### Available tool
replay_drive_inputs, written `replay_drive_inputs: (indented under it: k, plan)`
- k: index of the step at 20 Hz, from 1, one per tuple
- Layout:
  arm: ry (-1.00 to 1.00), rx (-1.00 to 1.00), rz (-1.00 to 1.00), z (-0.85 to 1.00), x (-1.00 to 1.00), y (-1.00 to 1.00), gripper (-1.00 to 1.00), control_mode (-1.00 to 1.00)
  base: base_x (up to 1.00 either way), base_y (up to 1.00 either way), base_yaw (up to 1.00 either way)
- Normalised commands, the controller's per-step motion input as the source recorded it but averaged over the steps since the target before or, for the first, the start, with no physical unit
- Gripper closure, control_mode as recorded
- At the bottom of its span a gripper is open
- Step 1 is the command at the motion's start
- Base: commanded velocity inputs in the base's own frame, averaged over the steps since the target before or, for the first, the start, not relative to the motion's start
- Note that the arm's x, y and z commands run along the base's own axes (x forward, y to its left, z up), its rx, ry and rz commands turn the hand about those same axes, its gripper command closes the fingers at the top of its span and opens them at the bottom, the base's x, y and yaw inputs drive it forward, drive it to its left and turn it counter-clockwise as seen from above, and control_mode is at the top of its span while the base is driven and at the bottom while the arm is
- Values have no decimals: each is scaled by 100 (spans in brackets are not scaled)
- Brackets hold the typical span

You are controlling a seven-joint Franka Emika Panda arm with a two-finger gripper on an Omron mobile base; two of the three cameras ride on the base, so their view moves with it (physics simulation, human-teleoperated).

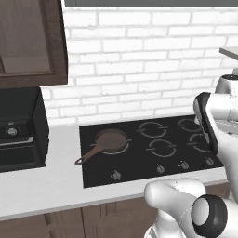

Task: Pick the kettle from the counter and place it on a stove burner. Then turn the burner on.

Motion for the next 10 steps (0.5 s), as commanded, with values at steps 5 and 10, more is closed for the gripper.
replay_drive_inputs:
  k: [5, 10]
  plan:
    - [31, 0, -20, -21, 92, -98, -100, -100, 0, 0, 0]
    - [22, 0, -18, -57, 75, -89, -100, -100, 0, 0, 0]
